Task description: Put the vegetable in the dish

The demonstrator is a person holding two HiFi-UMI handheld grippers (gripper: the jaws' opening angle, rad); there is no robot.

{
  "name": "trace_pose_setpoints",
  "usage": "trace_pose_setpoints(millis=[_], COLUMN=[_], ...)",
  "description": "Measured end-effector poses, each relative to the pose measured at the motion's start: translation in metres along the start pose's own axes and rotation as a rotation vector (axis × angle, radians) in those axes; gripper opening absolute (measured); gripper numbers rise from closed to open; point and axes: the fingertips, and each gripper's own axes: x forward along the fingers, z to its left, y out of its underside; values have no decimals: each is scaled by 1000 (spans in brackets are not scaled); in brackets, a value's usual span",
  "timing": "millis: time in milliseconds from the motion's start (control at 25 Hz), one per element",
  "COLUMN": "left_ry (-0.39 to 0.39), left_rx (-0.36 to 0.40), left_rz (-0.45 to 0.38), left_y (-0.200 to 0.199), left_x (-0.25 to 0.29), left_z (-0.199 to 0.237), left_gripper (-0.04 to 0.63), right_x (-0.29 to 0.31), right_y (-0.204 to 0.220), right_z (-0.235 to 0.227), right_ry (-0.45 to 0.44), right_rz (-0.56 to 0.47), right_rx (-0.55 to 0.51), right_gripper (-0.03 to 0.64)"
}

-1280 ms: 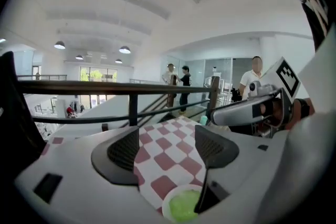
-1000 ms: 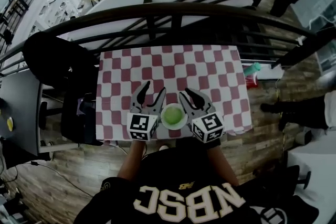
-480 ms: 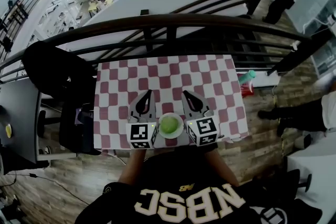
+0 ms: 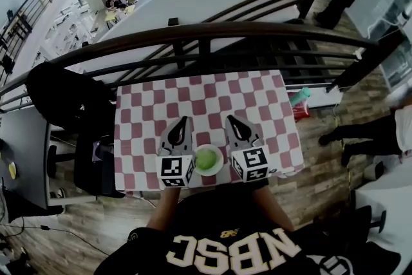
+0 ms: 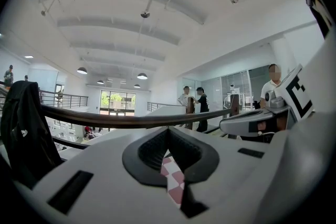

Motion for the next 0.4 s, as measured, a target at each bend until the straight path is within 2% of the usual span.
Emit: trace_pose_setpoints(millis=[400], left_ry=[-32], left_rx=[-4], left_rz=[36], left_y=[12], left_x=[5], left_z=[8], left_gripper=[20], right_x=[7], right_y=[6], right_z=[-5], right_ry=[-16], right_rz=[11], right_rx=[4], right_gripper=[26])
